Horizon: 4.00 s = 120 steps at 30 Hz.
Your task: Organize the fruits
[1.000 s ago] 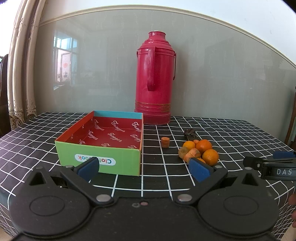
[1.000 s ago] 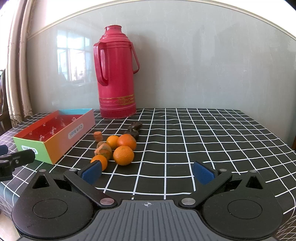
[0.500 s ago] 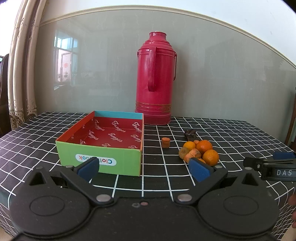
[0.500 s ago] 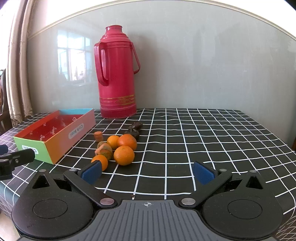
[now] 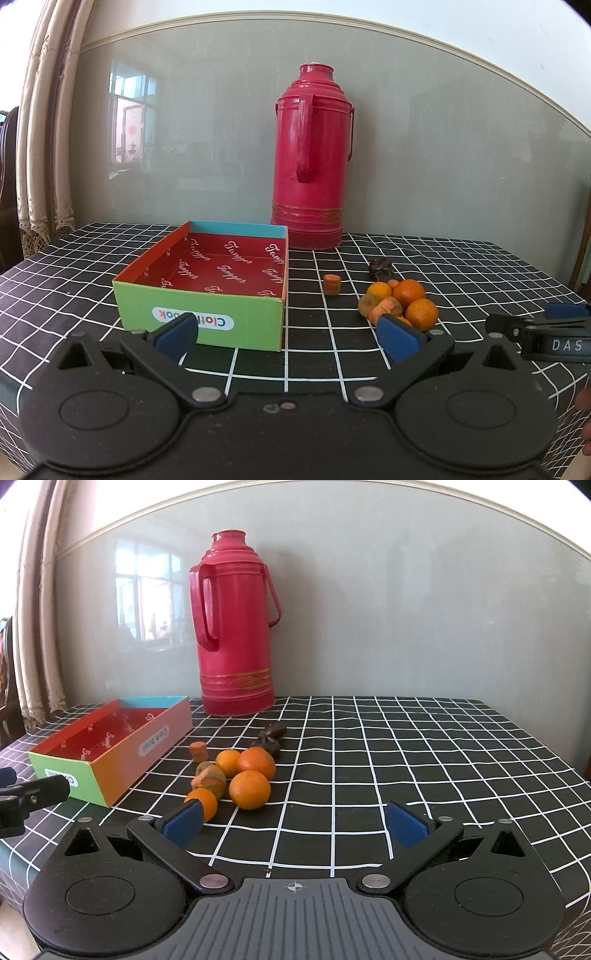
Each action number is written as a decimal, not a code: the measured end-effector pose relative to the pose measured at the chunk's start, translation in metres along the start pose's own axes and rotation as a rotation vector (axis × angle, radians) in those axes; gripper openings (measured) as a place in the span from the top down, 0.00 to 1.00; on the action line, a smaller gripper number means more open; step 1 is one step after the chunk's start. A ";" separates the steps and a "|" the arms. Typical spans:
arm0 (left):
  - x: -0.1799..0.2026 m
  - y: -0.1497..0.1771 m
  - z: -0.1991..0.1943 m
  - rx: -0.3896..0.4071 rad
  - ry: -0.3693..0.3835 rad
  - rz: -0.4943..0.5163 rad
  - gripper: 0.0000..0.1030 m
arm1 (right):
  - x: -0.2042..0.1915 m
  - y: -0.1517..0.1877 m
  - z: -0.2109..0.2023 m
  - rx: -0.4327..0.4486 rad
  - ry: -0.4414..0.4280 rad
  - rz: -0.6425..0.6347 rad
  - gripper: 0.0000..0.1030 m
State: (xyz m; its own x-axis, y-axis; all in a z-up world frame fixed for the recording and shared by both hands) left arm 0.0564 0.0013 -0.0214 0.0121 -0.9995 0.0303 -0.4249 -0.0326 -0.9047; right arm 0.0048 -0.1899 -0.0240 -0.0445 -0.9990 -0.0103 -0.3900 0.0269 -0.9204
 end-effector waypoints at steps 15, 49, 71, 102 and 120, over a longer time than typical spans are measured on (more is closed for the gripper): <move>0.000 0.000 0.000 0.001 0.000 -0.001 0.06 | -0.001 -0.001 0.000 0.000 -0.001 -0.003 0.00; 0.002 0.000 0.000 -0.003 -0.002 0.003 0.06 | -0.001 0.001 0.000 -0.002 0.000 -0.006 0.00; 0.025 0.004 0.018 -0.058 0.052 0.049 0.06 | 0.011 0.000 -0.002 0.023 0.030 0.028 0.00; -0.025 -0.035 0.084 -0.022 -0.093 0.002 0.81 | 0.038 -0.019 0.045 -0.007 0.077 0.093 0.00; -0.089 -0.020 0.039 0.017 -0.161 -0.080 0.08 | -0.026 -0.013 0.081 -0.077 0.050 -0.080 0.00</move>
State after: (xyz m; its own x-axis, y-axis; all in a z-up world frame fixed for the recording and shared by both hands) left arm 0.0996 0.0904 -0.0222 0.1904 -0.9810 0.0357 -0.4017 -0.1111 -0.9090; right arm 0.0855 -0.1676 -0.0430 -0.0552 -0.9950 0.0837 -0.4639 -0.0487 -0.8846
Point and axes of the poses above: each gripper's, at about its wrist camera, not at the fingertips, and z roughly the way its jaws point, x to its right, y to its underside, the point moved 6 cm from there along z, roughly the way its jaws point, and after that the axes turned 4 degrees about -x, right-handed, at the moved point
